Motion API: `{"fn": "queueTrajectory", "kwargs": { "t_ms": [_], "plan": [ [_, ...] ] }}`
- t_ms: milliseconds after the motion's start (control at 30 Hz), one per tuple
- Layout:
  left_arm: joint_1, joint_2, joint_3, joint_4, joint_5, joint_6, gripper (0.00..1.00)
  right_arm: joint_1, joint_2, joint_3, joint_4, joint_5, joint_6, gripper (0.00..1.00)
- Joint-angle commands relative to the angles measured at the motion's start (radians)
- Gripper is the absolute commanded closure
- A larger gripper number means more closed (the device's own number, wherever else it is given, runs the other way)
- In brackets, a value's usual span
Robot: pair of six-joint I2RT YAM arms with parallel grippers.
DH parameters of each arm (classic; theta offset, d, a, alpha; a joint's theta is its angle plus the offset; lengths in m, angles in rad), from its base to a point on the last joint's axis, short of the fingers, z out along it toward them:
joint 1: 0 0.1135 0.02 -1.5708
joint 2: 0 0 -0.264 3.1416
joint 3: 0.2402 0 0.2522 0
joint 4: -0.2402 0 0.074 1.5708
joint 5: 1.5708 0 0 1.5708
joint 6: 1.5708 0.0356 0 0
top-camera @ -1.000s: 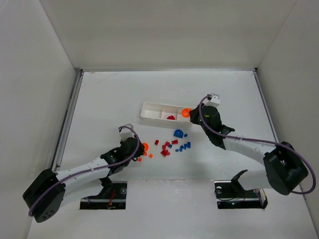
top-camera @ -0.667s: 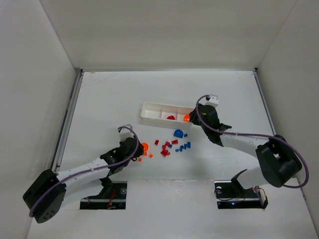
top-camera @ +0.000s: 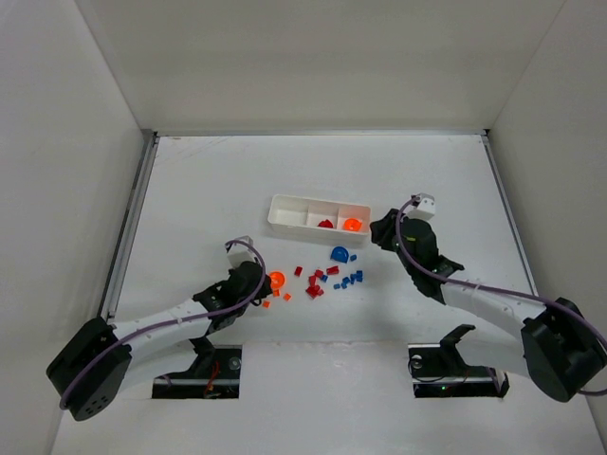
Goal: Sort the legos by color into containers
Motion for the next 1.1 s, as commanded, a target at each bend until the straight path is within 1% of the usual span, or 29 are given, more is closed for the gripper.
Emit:
{"fn": "queueTrajectory", "kwargs": {
  "t_ms": [0, 133, 200, 300, 333, 367, 400, 433, 467, 500, 533, 567, 600, 633, 667, 767, 867, 967, 1000, 1067],
  "plan": [
    [-0.004, -0.003, -0.01, 0.049, -0.008, -0.002, 0.95, 0.013, -0.063, -0.026, 0.031, 0.002, 0.007, 0.54],
    [-0.006, -0.063, 0.029, 0.035, -0.019, 0.015, 0.98, 0.013, -0.118, -0.056, 0.024, 0.0, 0.01, 0.54],
    [-0.01, -0.092, 0.073, 0.023, -0.028, 0.023, 0.98, 0.013, -0.167, -0.077, 0.01, 0.009, 0.011, 0.54],
    [-0.026, -0.084, 0.165, 0.017, -0.028, 0.073, 0.98, 0.004, -0.241, -0.121, 0.002, 0.012, 0.028, 0.54],
    [-0.03, -0.074, 0.191, 0.026, -0.034, 0.083, 0.98, -0.01, -0.267, -0.141, 0.001, 0.019, 0.036, 0.55],
    [-0.033, -0.06, 0.209, 0.037, -0.037, 0.087, 0.98, -0.03, -0.29, -0.158, -0.01, 0.031, 0.045, 0.59],
    [-0.038, -0.01, 0.255, 0.075, -0.034, 0.1, 0.98, -0.058, -0.305, -0.172, -0.027, 0.041, 0.063, 0.63],
    [-0.038, 0.004, 0.266, 0.083, -0.029, 0.103, 0.98, -0.074, -0.312, -0.178, -0.035, 0.043, 0.074, 0.66],
    [-0.043, 0.085, 0.332, 0.127, -0.008, 0.119, 0.98, -0.111, -0.321, -0.187, -0.048, 0.033, 0.09, 0.73],
    [-0.047, 0.109, 0.354, 0.141, 0.0, 0.124, 0.98, -0.122, -0.325, -0.191, -0.053, 0.025, 0.093, 0.75],
    [-0.063, 0.171, 0.401, 0.179, 0.004, 0.136, 0.98, -0.137, -0.342, -0.198, -0.064, 0.003, 0.097, 0.79],
    [-0.072, 0.236, 0.448, 0.211, 0.007, 0.153, 0.97, -0.142, -0.351, -0.201, -0.064, 0.002, 0.097, 0.79],
    [-0.073, 0.267, 0.472, 0.222, 0.009, 0.161, 0.97, -0.147, -0.356, -0.204, -0.062, 0.002, 0.1, 0.79],
    [-0.079, 0.344, 0.533, 0.238, 0.017, 0.17, 0.97, -0.15, -0.358, -0.207, -0.059, 0.0, 0.102, 0.79],
    [-0.083, 0.377, 0.562, 0.245, 0.026, 0.175, 0.97, -0.151, -0.356, -0.207, -0.058, -0.003, 0.102, 0.79],
    [-0.081, 0.533, 0.691, 0.273, 0.073, 0.182, 0.96, -0.147, -0.339, -0.203, -0.055, -0.003, 0.097, 0.74],
    [-0.08, 0.639, 0.791, 0.265, 0.092, 0.187, 0.96, -0.147, -0.316, -0.198, -0.05, -0.006, 0.099, 0.72],
    [-0.078, 0.715, 0.845, 0.267, 0.096, 0.187, 0.96, -0.144, -0.319, -0.192, -0.055, 0.002, 0.096, 0.7],
    [-0.075, 0.768, 0.88, 0.264, 0.096, 0.184, 0.95, -0.144, -0.325, -0.194, -0.055, 0.003, 0.096, 0.69],
    [-0.07, 0.833, 0.923, 0.252, 0.112, 0.173, 0.93, -0.144, -0.341, -0.201, -0.051, -0.006, 0.099, 0.64]
  ]
}}
